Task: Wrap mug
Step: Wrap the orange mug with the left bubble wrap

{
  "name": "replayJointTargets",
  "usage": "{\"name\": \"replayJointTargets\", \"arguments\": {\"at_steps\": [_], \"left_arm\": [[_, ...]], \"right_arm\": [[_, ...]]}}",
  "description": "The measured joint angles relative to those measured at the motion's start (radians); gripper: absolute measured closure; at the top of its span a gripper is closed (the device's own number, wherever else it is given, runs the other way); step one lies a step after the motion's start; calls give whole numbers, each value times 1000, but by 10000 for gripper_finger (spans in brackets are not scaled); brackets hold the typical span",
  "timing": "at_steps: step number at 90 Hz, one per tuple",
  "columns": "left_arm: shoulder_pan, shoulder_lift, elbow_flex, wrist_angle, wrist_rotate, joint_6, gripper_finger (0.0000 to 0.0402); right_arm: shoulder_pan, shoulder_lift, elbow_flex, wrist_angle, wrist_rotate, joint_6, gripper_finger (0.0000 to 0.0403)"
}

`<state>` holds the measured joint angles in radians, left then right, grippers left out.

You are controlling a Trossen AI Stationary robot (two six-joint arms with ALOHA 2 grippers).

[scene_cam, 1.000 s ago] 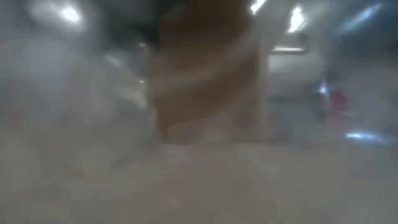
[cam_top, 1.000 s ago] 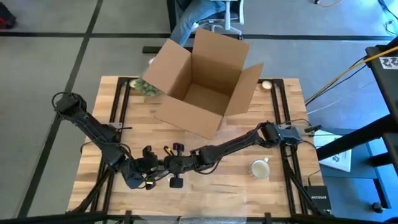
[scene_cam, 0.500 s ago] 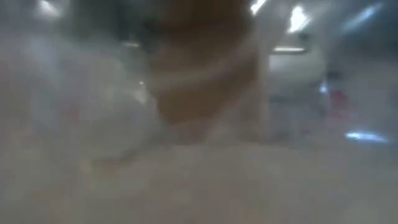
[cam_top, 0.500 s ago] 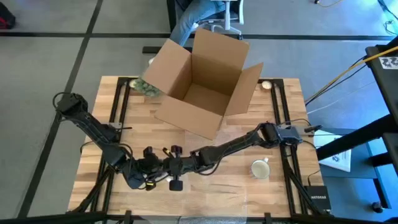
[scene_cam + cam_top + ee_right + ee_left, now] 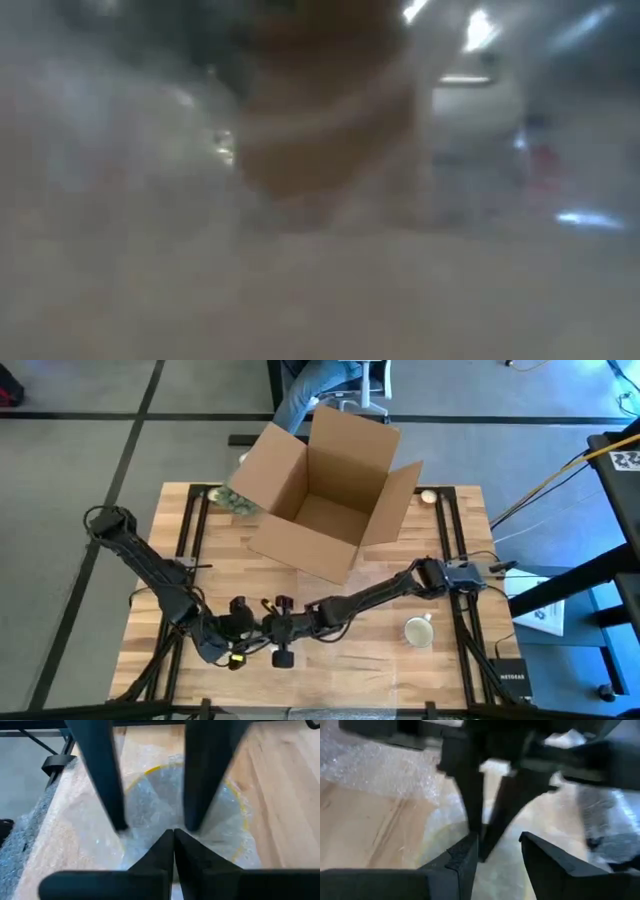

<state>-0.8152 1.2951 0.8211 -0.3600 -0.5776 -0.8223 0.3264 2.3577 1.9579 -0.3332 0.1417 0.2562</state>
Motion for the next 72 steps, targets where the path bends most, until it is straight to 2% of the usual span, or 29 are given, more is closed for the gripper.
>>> {"name": "replayJointTargets", "arguments": {"at_steps": [17, 47, 72], "left_arm": [[-19, -14, -5, 12, 24, 15, 267], [6, 64, -81, 16, 65, -93, 268], [12, 62, -90, 14, 67, -126, 268]], "right_arm": [[0, 2, -1, -5, 4, -19, 402], [0, 2, 0, 20, 6, -27, 402], [-5, -1, 72, -32, 4, -59, 402]]}}
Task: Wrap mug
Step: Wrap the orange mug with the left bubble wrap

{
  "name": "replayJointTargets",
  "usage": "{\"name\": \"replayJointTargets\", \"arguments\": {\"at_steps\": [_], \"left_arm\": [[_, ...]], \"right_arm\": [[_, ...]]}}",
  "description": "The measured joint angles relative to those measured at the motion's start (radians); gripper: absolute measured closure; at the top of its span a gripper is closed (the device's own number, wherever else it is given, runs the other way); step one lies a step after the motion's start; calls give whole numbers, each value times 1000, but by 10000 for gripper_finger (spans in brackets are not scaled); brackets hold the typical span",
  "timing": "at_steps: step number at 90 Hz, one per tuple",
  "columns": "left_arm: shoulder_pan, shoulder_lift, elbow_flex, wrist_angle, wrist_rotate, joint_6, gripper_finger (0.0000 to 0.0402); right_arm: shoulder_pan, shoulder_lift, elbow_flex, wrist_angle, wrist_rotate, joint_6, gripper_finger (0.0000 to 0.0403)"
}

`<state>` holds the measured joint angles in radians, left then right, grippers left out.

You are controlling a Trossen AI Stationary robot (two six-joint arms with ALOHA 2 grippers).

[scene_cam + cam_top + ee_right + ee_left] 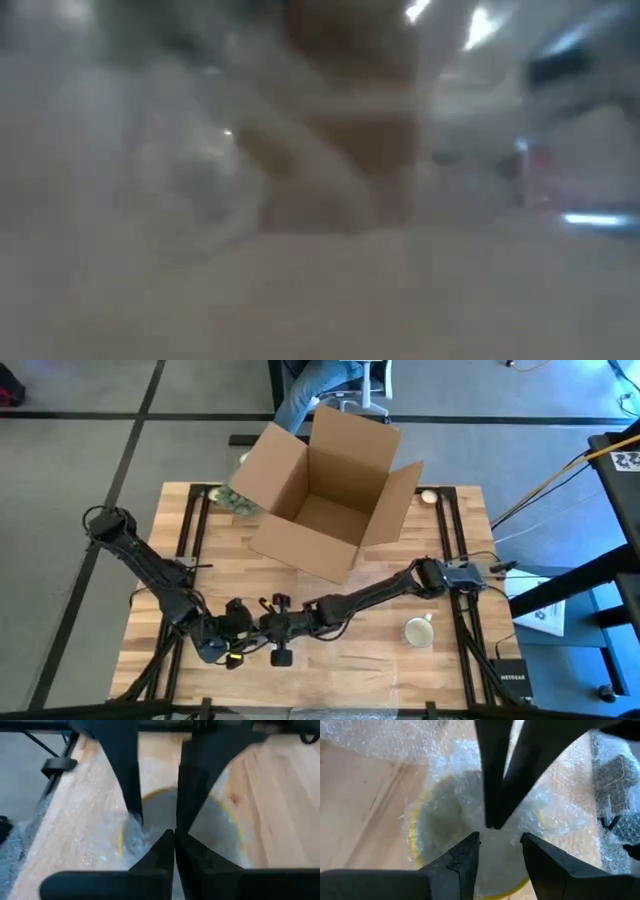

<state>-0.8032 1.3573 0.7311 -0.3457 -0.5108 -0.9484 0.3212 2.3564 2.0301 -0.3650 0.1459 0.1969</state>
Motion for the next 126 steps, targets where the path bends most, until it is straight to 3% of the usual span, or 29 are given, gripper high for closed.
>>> {"name": "replayJointTargets", "arguments": {"at_steps": [33, 56, 72, 84, 104, 126], "left_arm": [[0, -10, -4, 40, -1, -5, 268], [0, -10, -4, 44, -10, -5, 268], [-1, -10, -3, 50, -18, -10, 268], [-2, -11, -5, 41, -19, -10, 267], [5, -11, -4, 44, -21, -18, 267], [10, -10, -4, 54, -21, -11, 267]], "right_arm": [[-8, 36, 8, -76, -1, 8, 402], [-11, 48, 6, -14, -98, -1, 402], [-5, 23, 113, -260, -83, -67, 402], [21, 23, 242, -421, 25, -146, 402], [49, 35, 257, -295, 13, -69, 402], [36, 125, 256, -290, 37, -3, 402]]}}
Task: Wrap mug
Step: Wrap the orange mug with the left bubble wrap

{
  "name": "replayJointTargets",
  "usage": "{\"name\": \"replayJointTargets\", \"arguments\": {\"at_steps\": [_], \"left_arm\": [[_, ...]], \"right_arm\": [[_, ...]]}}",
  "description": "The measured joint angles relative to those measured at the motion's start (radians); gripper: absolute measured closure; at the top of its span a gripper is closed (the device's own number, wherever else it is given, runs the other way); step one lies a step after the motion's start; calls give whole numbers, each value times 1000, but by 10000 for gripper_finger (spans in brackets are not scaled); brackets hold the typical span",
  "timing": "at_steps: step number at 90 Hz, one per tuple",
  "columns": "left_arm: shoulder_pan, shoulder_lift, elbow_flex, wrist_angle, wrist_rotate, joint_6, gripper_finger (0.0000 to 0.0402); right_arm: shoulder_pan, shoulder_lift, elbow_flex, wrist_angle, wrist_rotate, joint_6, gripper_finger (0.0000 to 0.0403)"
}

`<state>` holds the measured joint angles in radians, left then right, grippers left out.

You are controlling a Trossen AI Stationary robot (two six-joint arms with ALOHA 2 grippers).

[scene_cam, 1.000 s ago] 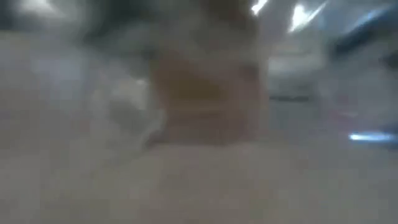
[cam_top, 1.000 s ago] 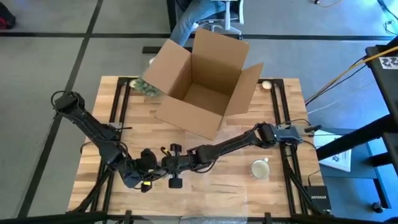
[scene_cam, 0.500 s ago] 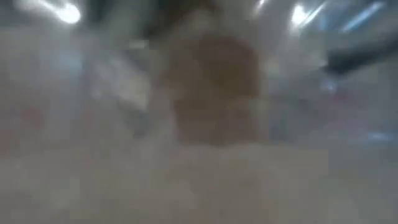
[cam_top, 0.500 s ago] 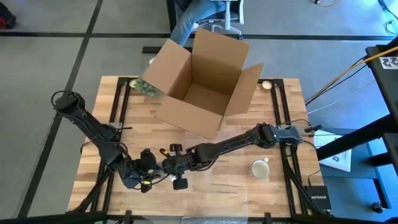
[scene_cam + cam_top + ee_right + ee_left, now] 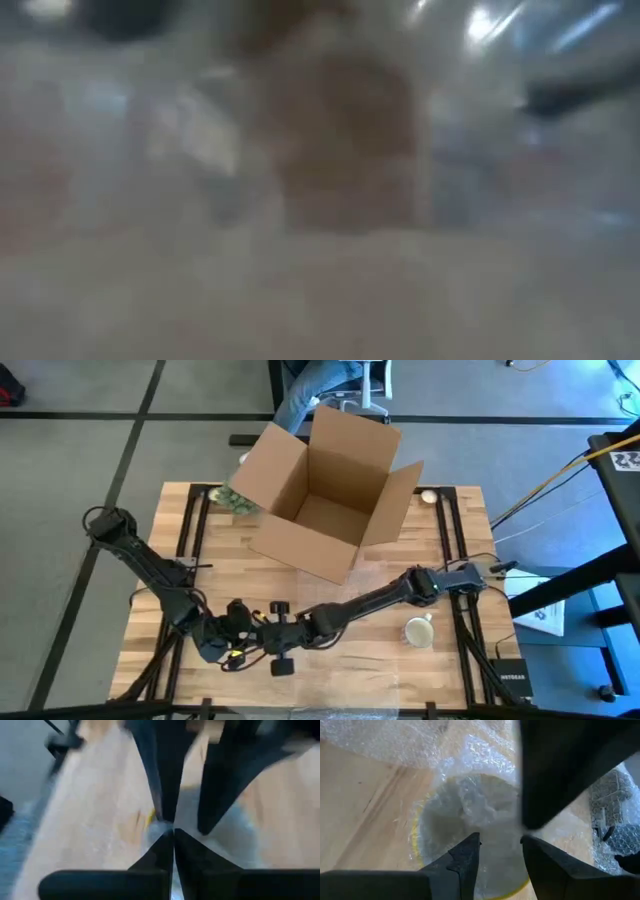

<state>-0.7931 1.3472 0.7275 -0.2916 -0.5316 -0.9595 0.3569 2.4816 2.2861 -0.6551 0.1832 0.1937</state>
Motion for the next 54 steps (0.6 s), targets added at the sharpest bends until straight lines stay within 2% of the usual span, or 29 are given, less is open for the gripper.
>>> {"name": "replayJointTargets", "arguments": {"at_steps": [27, 44, 54], "left_arm": [[2, 0, 1, -1, -3, 0, 267], [2, 0, 1, 0, -3, -1, 267], [2, 0, 1, -4, -4, -2, 267]], "right_arm": [[-31, 33, 8, -5, -49, 35, 402], [-31, 23, 64, -77, -36, 8, 402], [-30, -11, 59, -86, -64, 10, 402]]}}
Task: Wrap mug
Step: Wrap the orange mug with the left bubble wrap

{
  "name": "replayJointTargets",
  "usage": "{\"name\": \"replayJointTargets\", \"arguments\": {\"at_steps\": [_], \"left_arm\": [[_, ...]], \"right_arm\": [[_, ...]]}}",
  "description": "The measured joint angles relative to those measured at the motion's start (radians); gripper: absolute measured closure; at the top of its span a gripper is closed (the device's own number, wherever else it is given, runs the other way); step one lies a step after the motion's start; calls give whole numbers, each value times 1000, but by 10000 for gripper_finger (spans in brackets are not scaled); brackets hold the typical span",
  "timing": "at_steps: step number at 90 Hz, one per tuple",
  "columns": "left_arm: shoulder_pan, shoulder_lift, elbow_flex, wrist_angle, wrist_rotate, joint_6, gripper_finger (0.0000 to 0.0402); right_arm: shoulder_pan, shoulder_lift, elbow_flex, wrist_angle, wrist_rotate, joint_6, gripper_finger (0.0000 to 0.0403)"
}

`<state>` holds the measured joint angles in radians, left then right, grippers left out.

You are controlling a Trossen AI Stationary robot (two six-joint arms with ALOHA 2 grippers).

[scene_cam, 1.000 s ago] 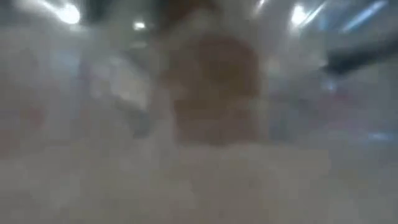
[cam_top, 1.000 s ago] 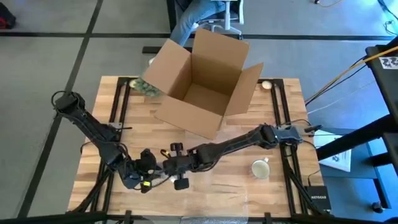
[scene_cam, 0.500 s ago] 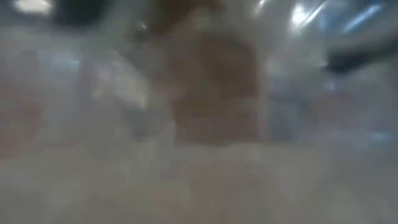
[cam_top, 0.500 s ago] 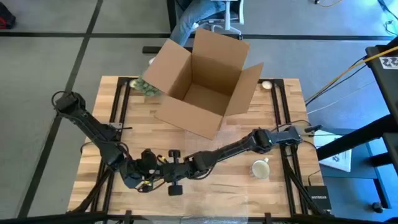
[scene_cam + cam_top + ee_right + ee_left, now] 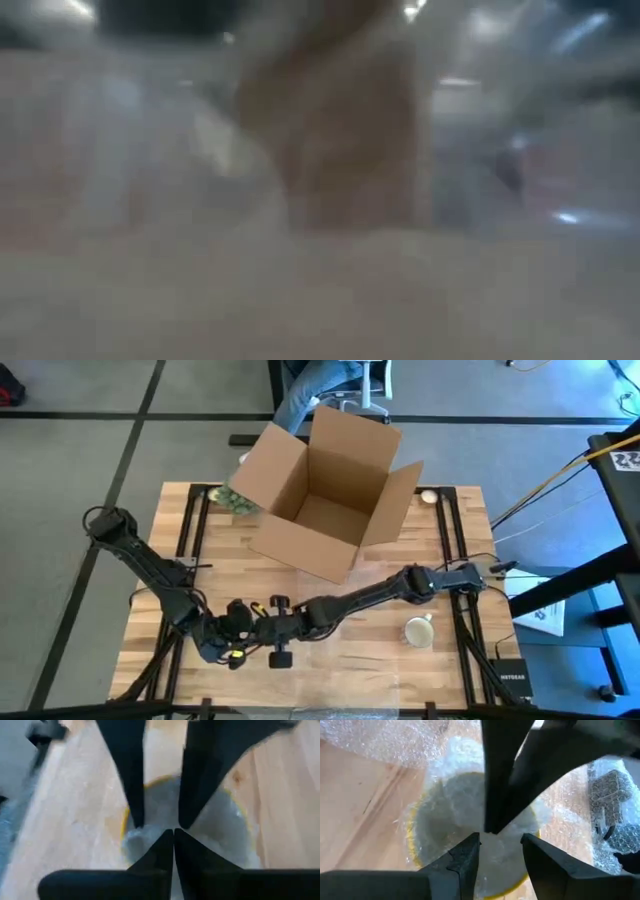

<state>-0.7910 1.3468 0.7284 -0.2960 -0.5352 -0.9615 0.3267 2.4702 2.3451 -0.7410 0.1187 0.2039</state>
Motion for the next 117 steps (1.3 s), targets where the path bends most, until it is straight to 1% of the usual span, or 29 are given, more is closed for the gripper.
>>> {"name": "replayJointTargets", "arguments": {"at_steps": [12, 16, 28, 36, 51, 64, 82, 101, 108, 117], "left_arm": [[0, 0, 0, -2, -1, 0, 267], [0, 0, 0, -1, -1, 0, 267], [3, 0, 1, 3, 1, 1, 267], [4, 0, 1, 1, 6, 5, 267], [5, 0, 0, 24, 7, 30, 267], [6, 0, -1, 35, 6, 52, 267], [6, 0, 0, 33, 8, 44, 267], [6, 0, 1, 24, 11, 44, 267], [6, 0, 1, 24, 11, 44, 267], [6, 0, 1, 24, 9, 41, 267]], "right_arm": [[1, -12, 7, -12, -108, 8, 402], [5, -1, 6, -12, -124, 18, 402], [5, 53, 12, 22, -99, 31, 402], [-3, 82, 14, 27, -53, 54, 402], [-20, 96, 9, 40, 9, 58, 402], [-26, 97, 14, 32, -25, 49, 402], [-13, 52, 7, 2, -30, 48, 402], [-7, -14, 7, -50, -2, 33, 402], [-11, -16, 9, -66, 29, 32, 402], [-14, 4, -7, -50, 28, 32, 402]]}}
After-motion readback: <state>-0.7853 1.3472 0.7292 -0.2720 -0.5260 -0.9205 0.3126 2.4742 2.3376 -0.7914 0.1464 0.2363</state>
